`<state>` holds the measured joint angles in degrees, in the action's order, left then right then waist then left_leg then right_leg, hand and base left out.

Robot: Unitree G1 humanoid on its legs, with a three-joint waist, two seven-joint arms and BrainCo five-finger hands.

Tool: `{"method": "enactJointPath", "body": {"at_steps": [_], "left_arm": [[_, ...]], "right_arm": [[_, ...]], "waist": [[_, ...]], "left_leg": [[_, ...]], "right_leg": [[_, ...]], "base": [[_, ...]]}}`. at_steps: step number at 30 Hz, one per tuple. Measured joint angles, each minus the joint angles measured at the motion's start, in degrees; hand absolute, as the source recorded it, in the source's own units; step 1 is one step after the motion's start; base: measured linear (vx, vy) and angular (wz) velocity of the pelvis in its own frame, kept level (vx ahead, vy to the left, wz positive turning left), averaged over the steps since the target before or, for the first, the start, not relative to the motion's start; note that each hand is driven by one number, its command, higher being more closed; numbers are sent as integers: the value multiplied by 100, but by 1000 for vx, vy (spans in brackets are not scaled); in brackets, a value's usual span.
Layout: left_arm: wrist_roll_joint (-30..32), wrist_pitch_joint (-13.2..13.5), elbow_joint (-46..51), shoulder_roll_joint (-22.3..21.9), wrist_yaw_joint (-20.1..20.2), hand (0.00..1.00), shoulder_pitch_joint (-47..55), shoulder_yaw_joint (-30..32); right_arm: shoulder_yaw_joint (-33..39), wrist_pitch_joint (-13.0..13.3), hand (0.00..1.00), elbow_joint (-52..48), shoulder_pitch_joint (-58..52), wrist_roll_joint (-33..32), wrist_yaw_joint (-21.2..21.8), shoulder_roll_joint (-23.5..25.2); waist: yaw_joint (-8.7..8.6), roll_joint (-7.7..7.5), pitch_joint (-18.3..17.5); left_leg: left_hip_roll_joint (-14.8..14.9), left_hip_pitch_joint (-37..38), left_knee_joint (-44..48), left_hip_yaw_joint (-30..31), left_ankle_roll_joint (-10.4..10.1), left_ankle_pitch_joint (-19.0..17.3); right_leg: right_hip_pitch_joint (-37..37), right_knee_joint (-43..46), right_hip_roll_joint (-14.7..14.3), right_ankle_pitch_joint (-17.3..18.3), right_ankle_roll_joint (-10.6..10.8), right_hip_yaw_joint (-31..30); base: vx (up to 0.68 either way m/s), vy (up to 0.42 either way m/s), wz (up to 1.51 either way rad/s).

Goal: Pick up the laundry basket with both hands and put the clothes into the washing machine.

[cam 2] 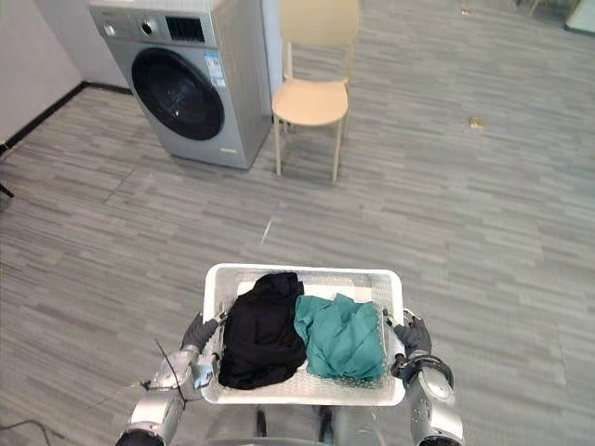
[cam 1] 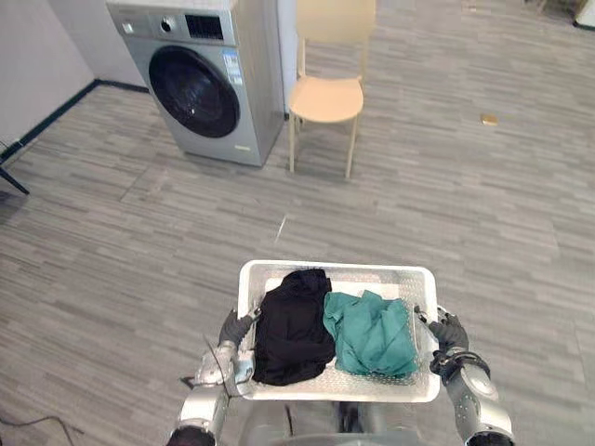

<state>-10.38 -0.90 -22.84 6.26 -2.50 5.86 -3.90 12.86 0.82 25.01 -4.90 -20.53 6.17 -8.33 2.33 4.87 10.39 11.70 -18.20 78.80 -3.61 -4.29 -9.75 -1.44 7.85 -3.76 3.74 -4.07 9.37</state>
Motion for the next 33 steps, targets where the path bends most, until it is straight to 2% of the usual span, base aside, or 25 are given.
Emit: {"method": "enactJointPath", "body": {"at_steps": [2, 3, 4, 5, 6, 7, 8, 9, 10, 11, 12, 13, 14, 15, 16, 17, 19, 20, 22, 24, 27, 28, 30, 31, 33], "left_arm": [[-2, 11, 88, -5, -6, 100, 54, 64], [-8, 11, 148, -13, -5, 100, 52, 152], [-9, 17, 199, -16, -8, 100, 32, 205], [-10, 19, 201, -29, -10, 100, 22, 213], [-19, 24, 201, -43, -10, 100, 23, 220], [-17, 22, 203, -70, -12, 100, 50, 213], [-17, 19, 203, -88, -19, 100, 103, 211], [-17, 16, 186, -67, -27, 100, 89, 216], [-16, 8, 178, -46, -65, 100, 82, 231], [-4, -38, 177, 10, -74, 100, 118, 188], [-5, -42, 178, 19, -74, 100, 159, 170], [-5, -41, 185, 59, -72, 100, 191, 172], [-4, -67, 185, 144, -80, 100, 186, 132], [-4, -69, 185, 243, -106, 100, 185, 115], [-4, -68, 189, 257, -123, 100, 188, 127], [-5, -68, 222, 280, -131, 100, 190, 151], [-12, -44, 256, 298, -133, 100, 165, 147], [-12, -44, 257, 299, -133, 100, 151, 124], [-12, -52, 250, 299, -129, 100, 83, -62], [-9, -62, 227, 302, -106, 100, 16, -232], [2, -62, 220, 294, -53, 100, -3, -231], [12, -79, 173, 255, -29, 100, -3, -213], [38, -108, 150, 172, 4, 100, 0, -227], [39, -94, 148, 32, 5, 100, 12, -209], [44, -99, 148, -62, -2, 100, 41, -173]], "right_arm": [[-66, -1, 100, 14, 132, 0, -12, -11], [-142, 3, 100, 55, 280, -1, -17, -40], [-175, 11, 100, 114, 376, -2, -28, -41], [-197, 20, 100, 117, 437, -1, -32, -68], [-230, 27, 100, 119, 468, -2, -32, -113], [-255, 42, 100, 125, 444, 1, -27, -153], [-299, 39, 100, 130, 412, 1, -29, -190], [-304, 40, 100, 193, 437, 5, -38, -137], [-304, 43, 100, 355, 477, 27, -66, -50], [-298, 72, 100, 462, 428, 26, -87, -37], [-300, 83, 100, 466, 397, 34, -85, -29], [-287, 85, 100, 479, 366, 41, -73, 26], [-259, 93, 100, 537, 303, 45, -61, 162], [-267, 77, 100, 558, 272, 45, -44, 228], [-274, 76, 100, 558, 272, 46, -18, 241], [-298, 86, 100, 556, 277, 45, 9, 260], [-285, 130, 100, 534, 270, 39, 19, 286], [-264, 122, 100, 513, 261, 36, 19, 288], [-75, 112, 100, 321, 74, 30, 13, 290], [67, 132, 100, 95, -174, 19, 17, 305], [89, 112, 100, 29, -202, 32, 3, 326], [102, 83, 100, 15, -241, 34, 4, 311], [180, 35, 100, -101, -351, 43, 10, 278], [190, 52, 100, -187, -409, 40, 26, 240], [200, 26, 100, -230, -405, 39, 39, 162]], "waist": [[54, -123, 80], [91, -217, 139], [140, -215, 152], [165, -234, 164], [171, -163, 148], [189, -30, 74], [178, 52, 21], [177, 36, 3], [154, -200, -19], [148, -407, -85], [143, -474, -88], [154, -606, -53], [40, -779, -82], [-29, -768, -72], [-21, -737, -55], [10, -673, -40], [-48, -621, -20], [-96, -597, -10], [-172, -510, 35], [-182, -511, 42], [-241, -627, 20], [-279, -657, -27], [-312, -411, -162], [-308, -164, -327], [-310, -46, -365]], "left_leg": [[22, -381, -539, -320, 231, -141], [10, -614, -1457, -476, 283, -173], [-46, -656, -2936, -636, 263, -144], [-94, -641, -3802, -673, 190, -67], [-189, -529, -5559, -662, -68, 270], [-171, -390, -6759, -580, -262, 554], [-72, -408, -6878, -537, -248, 505], [-144, -432, -6651, -490, -150, 1110], [-347, -480, -6299, -456, -42, 1406], [-601, -453, -6016, -434, 134, 1345], [-664, -371, -5962, -476, 220, 1296], [-805, -169, -5897, -576, 430, 1238], [-987, 61, -5813, -616, 644, 1043], [-1037, 338, -5802, -579, 694, 894], [-1038, 531, -5886, -579, 704, 848], [-1053, 1030, -6281, -592, 690, 821], [-1086, 1497, -6710, -580, 684, 797], [-1085, 1616, -6780, -547, 680, 743], [-1074, 1954, -6870, -488, 704, 462], [-1072, 2284, -6857, -422, 619, 139], [-991, 2516, -6649, -257, 349, -332], [-817, 2788, -6563, -130, 234, -642], [-400, 3020, -6651, 50, 126, -842], [-55, 3006, -6124, 189, 109, -861], [352, 2172, -4163, 393, -49, -405]], "right_leg": [[-589, -301, 132, 14, -21, -212], [-793, -403, 238, 21, -32, -351], [-931, -459, 377, 41, -40, -463], [-998, -501, 432, 47, -38, -503], [-1181, -586, 528, 164, 120, -536], [-1375, -621, 522, 478, 391, -649], [-1582, -600, 476, 851, 525, -718], [-1730, -514, 588, 1166, 573, -760], [-1720, -134, 840, 1494, 726, -810], [-1157, 1317, 1136, 1572, 761, -839], [-858, 2052, 1246, 1431, 850, -857], [-422, 3150, 1474, 1008, 1307, -904], [-30, 4280, 1675, 275, 1986, -997], [326, 5050, 1708, 294, 1905, -926], [502, 5238, 1709, 387, 1833, -844], [877, 5255, 1690, 661, 1372, -525], [1301, 4699, 1611, 904, 1017, -127], [1428, 4395, 1574, 946, 948, 11], [1707, 2832, 1489, 867, 906, 342], [1789, 575, 1485, 119, 1001, 318], [1759, -158, 1556, -217, 1110, -2], [1729, 208, 1497, -584, 1030, -159], [1785, 875, 1157, -631, 942, -125], [1767, 1295, 845, -119, 696, 131], [1448, 1318, 570, 197, 472, 398]], "base": [[634, -66, -24], [482, 34, -53], [708, 84, -58], [573, 149, -61], [585, 177, -57], [616, 266, -62], [514, 272, -48], [615, 357, -32], [573, 331, -17], [687, 375, -12], [581, 297, -8], [594, 277, 14], [572, 211, 33], [558, 189, 35], [619, 187, 8], [479, 147, -11], [414, 75, -4], [401, -39, 12], [339, -90, 15], [344, -136, 11], [431, -265, 23], [549, -404, 40], [672, -451, 51], [763, -490, 46], [604, -389, 22]]}}
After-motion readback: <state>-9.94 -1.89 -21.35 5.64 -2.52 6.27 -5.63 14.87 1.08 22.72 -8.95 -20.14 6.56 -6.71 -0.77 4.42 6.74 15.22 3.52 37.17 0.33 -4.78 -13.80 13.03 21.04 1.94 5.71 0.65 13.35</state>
